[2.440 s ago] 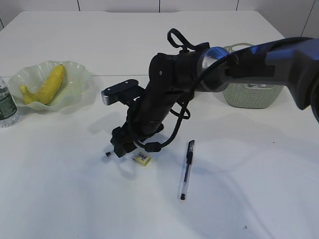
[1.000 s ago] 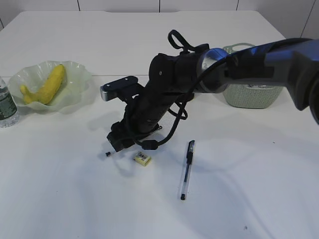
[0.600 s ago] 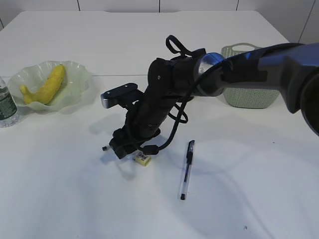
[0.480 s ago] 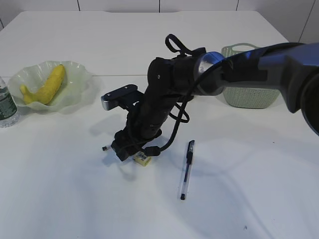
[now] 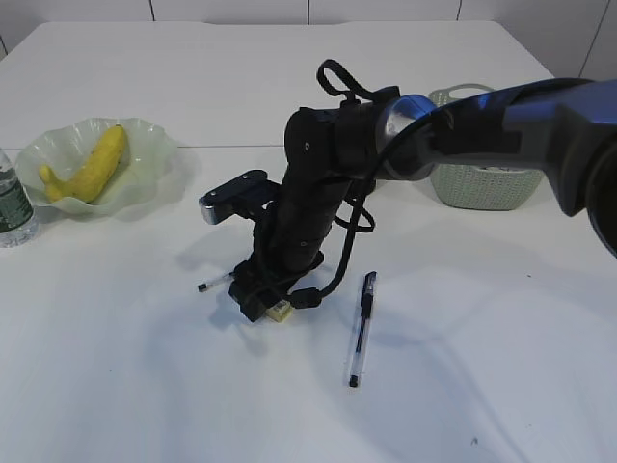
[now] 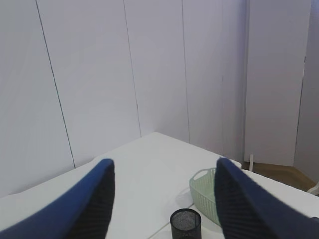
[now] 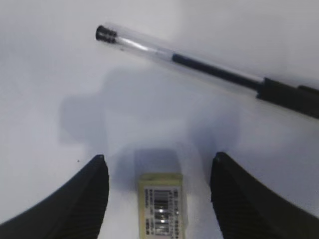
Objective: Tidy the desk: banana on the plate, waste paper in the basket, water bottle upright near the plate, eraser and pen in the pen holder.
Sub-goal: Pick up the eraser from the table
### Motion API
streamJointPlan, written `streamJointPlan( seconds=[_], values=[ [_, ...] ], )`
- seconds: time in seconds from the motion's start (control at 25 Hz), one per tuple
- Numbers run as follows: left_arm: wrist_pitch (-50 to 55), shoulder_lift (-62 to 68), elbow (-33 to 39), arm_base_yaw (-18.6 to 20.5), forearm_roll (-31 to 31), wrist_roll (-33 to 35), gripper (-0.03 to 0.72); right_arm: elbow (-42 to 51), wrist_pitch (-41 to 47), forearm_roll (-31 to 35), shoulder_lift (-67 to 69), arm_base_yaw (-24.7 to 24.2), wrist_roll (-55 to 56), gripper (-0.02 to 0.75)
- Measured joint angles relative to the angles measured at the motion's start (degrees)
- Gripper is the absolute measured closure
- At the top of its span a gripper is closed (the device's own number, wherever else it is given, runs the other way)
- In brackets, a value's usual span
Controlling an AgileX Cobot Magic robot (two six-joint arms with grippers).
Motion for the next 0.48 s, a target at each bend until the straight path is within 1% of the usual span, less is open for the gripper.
streamJointPlan(
  seconds=[0.2,0.48],
  values=[
    [0.0,0.0,0.0,0.0,0.0,0.0,0.245,-0.3,4.0,-3.3,-0.2,0.0,0.0,0.256],
    [0.0,0.0,0.0,0.0,0.0,0.0,0.245,-0.3,5.2,-4.1,-0.3,0.0,0.0,0.256]
  ],
)
